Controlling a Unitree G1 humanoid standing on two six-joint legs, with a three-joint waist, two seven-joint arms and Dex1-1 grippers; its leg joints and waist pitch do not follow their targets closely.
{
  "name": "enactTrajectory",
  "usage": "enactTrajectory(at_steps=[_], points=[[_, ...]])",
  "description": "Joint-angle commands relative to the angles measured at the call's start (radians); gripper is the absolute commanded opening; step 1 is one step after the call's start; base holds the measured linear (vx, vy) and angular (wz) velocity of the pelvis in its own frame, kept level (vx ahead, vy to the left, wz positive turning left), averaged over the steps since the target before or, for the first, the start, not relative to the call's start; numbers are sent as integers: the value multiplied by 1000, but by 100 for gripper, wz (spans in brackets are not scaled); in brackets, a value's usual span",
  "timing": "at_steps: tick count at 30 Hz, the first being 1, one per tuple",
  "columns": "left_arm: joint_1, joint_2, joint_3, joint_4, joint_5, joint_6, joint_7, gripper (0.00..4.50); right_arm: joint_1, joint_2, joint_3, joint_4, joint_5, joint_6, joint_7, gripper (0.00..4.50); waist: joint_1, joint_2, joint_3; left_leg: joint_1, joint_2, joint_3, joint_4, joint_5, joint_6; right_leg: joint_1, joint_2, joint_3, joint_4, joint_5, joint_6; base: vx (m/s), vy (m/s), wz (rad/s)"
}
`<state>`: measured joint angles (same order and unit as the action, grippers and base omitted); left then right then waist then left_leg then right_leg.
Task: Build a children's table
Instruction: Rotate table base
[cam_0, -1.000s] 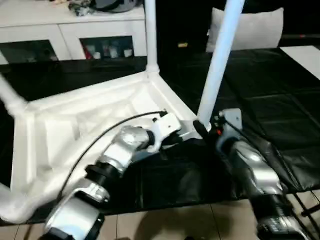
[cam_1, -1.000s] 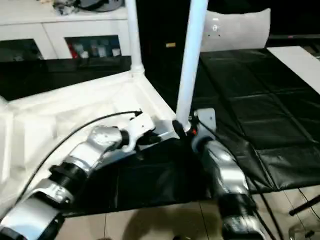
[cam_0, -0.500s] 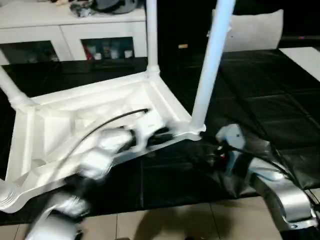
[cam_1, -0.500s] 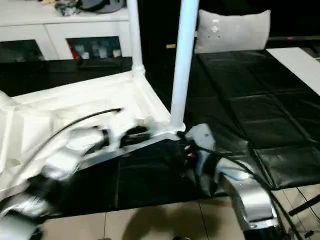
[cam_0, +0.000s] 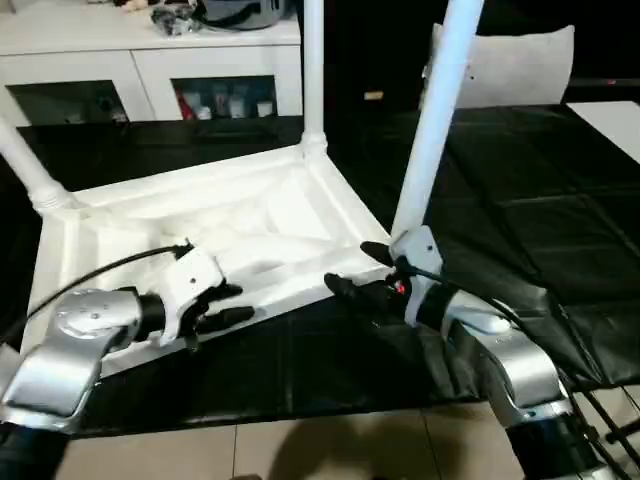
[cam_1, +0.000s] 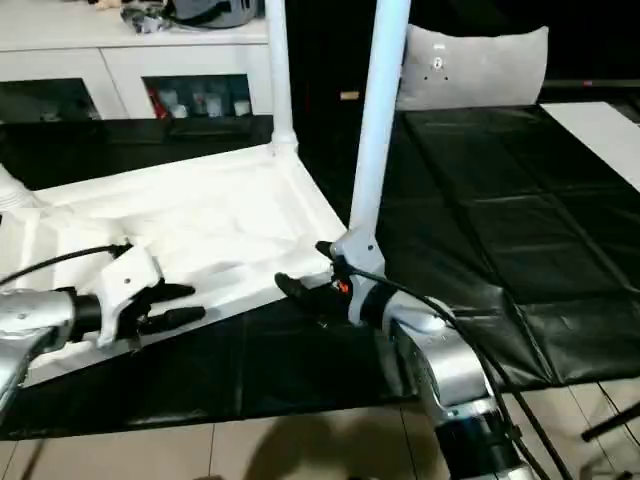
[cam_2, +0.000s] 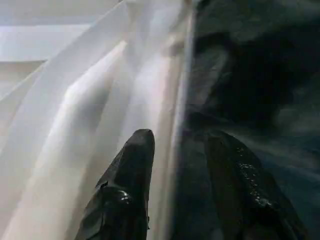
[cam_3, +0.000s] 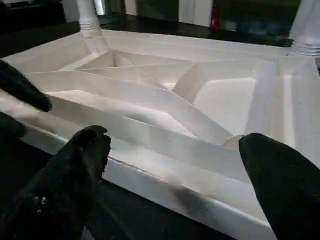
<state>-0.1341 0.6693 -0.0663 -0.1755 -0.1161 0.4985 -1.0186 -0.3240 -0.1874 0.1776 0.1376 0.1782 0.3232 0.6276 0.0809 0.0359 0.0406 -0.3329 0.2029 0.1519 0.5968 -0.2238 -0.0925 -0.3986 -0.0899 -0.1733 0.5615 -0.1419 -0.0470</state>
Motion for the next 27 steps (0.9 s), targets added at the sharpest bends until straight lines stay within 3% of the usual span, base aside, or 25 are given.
enactTrajectory(at_steps=[1, 2, 5, 6, 7, 9, 10, 13, 14, 20, 22, 27], points=[[21, 18, -20, -92, -36, 82, -28, 183, -77, 32, -6, 125, -31, -12, -59, 450, -12, 9, -46, -11, 31, -11, -88, -263, 27, 61, -70, 65, -72, -447, -62, 0, 0, 0], [30, 11, -39, -105, -20, 92, -20, 183, -112, 55, -25, 187, -28, -7, -96, 450, -13, 11, -49, -3, 31, -10, -85, -268, 22, 57, -72, 66, -73, -456, -64, 0, 0, 0], [37, 7, -80, -100, 18, 89, -3, 183, -154, 91, -78, 261, -13, -14, -170, 450, -26, 13, -46, -1, 24, -7, -81, -264, 24, 52, -69, 67, -82, -485, -53, 0, 0, 0], [37, 7, -80, -100, 18, 89, -3, 183, -154, 91, -78, 261, -13, -14, -170, 450, -28, 15, -48, -3, 25, -8, -81, -251, 24, 54, -68, 68, -79, -468, -52, 0, 0, 0], [39, 12, -102, -90, 27, 90, 1, 183, -175, 112, -110, 302, -5, -46, -216, 450, -26, 25, -50, 0, 27, -9, -80, -239, 21, 54, -67, 69, -74, -437, -57, 0, 0, 0], [39, 14, -117, -82, 33, 91, 6, 183, -197, 127, -134, 343, -7, -80, -268, 450, -28, 20, -54, -2, 28, -8, -81, -233, 16, 55, -65, 69, -69, -400, -70, 0, 0, 0], [39, 17, -134, -81, 32, 107, 12, 183, -235, 140, -163, 410, -12, -121, -327, 450, -29, 26, -53, -2, 29, -10, -83, -232, 10, 54, -65, 71, -65, -376, -85, 0, 0, 0], [37, 15, -148, -75, 40, 114, 20, 183, -269, 150, -197, 461, -5, -154, -381, 450, -26, 25, -54, 3, 27, -6, -81, -236, 3, 53, -65, 75, -60, -348, -105, 0, 0, 0], [30, 14, -164, -57, 71, 109, 43, 183, -305, 157, -236, 515, 12, -199, -417, 450, -27, 25, -55, 2, 27, -5, -80, -230, 3, 53, -65, 76, -57, -338, -110, 0, 0, 0], [23, 22, -169, -25, 114, 82, 85, 183, -365, 143, -311, 625, 40, -278, -486, 450, -27, 20, -57, -6, 21, -4, -76, -195, 16, 59, -65, 79, -49, -327, -117, 0, 0, 0], [19, 20, -164, -22, 115, 67, 107, 183, -402, 117, -351, 697, 46, -328, -531, 450, -25, 15, -55, -3, 20, -2, -74, -215, 17, 54, -68, 78, -51, -374, -118, 0, 0, 0], [16, 10, -159, -16, 123, 43, 131, 183, -427, 71, -389, 753, 46, -368, -566, 450, -17, 14, -53, 5, 20, 2, -72, -233, 21, 46, -62, 78, -56, -400, -105, 0, 0, 0]])
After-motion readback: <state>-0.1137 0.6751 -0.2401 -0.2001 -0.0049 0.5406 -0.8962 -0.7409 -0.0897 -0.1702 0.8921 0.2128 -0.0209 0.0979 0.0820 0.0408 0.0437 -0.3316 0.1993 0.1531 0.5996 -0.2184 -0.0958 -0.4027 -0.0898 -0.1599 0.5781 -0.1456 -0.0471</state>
